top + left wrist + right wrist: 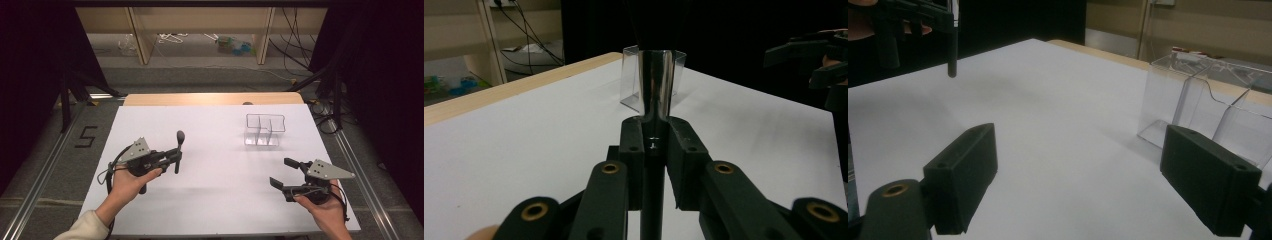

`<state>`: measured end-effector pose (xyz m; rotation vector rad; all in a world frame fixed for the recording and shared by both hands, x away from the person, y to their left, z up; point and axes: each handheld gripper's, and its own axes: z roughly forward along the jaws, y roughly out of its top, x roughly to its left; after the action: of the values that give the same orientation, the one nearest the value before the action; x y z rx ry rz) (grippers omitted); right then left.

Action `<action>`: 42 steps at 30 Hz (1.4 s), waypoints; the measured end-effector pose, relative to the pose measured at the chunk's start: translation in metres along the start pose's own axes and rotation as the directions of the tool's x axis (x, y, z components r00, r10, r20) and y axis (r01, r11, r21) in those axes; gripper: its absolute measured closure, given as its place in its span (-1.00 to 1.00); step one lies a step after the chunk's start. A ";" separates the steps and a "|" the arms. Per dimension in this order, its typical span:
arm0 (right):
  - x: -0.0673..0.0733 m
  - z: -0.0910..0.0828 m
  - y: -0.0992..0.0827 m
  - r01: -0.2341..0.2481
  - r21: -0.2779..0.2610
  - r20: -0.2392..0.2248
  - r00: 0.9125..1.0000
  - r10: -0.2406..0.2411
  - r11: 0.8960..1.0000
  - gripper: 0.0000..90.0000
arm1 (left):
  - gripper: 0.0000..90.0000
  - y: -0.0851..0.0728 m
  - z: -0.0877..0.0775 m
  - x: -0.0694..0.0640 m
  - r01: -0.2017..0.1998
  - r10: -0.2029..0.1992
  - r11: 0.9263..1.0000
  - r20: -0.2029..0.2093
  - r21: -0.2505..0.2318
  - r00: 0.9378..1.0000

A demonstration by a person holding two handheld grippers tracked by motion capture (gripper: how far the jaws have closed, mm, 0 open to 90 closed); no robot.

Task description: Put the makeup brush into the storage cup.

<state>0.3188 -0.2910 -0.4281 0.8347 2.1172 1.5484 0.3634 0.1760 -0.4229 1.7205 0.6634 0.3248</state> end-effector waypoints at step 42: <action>0.025 0.025 0.015 -0.043 -0.056 -0.090 0.995 0.038 0.998 -0.64 | 0.73 -0.003 0.027 -0.029 -0.011 0.012 0.999 0.006 -0.046 1.000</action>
<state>0.3190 -0.2529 -0.4207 0.8078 2.1177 1.6883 0.3539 0.1376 -0.4288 1.6815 0.6374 0.3404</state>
